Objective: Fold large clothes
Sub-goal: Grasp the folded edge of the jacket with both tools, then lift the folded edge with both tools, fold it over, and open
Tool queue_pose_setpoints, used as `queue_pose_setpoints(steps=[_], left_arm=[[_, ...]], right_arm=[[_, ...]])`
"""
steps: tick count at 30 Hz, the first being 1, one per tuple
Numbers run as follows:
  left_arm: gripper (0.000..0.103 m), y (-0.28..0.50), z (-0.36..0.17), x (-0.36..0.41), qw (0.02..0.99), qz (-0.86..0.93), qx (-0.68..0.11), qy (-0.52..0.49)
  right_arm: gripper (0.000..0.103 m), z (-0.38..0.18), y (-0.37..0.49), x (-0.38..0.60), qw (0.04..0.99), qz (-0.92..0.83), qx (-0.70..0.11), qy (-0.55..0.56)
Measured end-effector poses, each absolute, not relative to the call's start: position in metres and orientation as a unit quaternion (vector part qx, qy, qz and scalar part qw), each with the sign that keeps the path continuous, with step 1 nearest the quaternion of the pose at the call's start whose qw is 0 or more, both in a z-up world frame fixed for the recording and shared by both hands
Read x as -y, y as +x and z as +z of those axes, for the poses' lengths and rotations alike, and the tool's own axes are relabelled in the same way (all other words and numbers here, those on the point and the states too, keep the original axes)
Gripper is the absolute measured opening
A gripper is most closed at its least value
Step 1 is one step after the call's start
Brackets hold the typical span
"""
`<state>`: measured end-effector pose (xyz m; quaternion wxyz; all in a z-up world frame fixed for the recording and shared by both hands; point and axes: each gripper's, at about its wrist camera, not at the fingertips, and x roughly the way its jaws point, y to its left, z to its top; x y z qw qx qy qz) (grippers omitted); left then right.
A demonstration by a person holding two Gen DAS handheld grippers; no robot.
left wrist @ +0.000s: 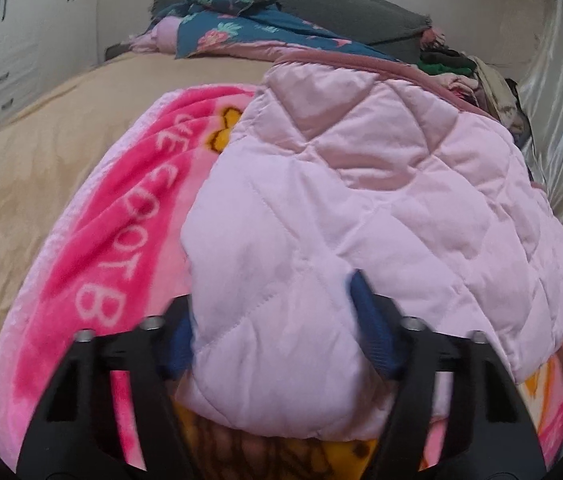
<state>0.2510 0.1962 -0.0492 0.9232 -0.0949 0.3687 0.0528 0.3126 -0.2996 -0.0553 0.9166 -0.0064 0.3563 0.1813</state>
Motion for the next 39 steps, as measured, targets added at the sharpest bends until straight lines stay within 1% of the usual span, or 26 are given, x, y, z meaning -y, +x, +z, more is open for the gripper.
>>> queue_pose_setpoints(steps=[1, 2, 3, 4, 6, 12, 17, 23, 32, 39], left_arm=[[0.047, 0.251, -0.048, -0.194, 0.924, 0.053, -0.369, -0.089], [0.041, 0.251, -0.047, -0.193, 0.925, 0.053, -0.367, -0.083], [0.036, 0.251, -0.046, -0.191, 0.927, 0.055, -0.364, -0.077], [0.034, 0.250, -0.044, -0.189, 0.928, 0.055, -0.362, -0.072], [0.028, 0.248, -0.039, -0.187, 0.931, 0.057, -0.354, -0.068], [0.022, 0.245, -0.021, -0.188, 0.940, 0.061, -0.328, -0.072], [0.021, 0.246, -0.006, -0.187, 0.947, 0.064, -0.306, -0.076], [0.020, 0.253, 0.007, -0.180, 0.953, 0.074, -0.287, -0.057], [0.020, 0.266, 0.006, -0.180, 0.956, 0.082, -0.278, -0.051], [0.020, 0.279, 0.004, -0.178, 0.955, 0.090, -0.281, -0.043]], right_arm=[[0.043, -0.054, 0.311, 0.299, 0.918, 0.182, -0.353, -0.007], [0.040, -0.052, 0.309, 0.298, 0.920, 0.182, -0.347, -0.010], [0.034, -0.050, 0.307, 0.296, 0.923, 0.179, -0.341, -0.015], [0.029, -0.049, 0.305, 0.296, 0.924, 0.179, -0.337, -0.017], [0.026, -0.042, 0.301, 0.295, 0.930, 0.177, -0.322, -0.018], [0.022, -0.013, 0.299, 0.291, 0.944, 0.177, -0.278, -0.013], [0.021, 0.005, 0.312, 0.286, 0.951, 0.176, -0.253, -0.012], [0.020, 0.011, 0.329, 0.281, 0.955, 0.170, -0.243, -0.003], [0.020, 0.005, 0.351, 0.279, 0.957, 0.155, -0.244, 0.007], [0.020, -0.006, 0.369, 0.281, 0.954, 0.142, -0.262, 0.022]])
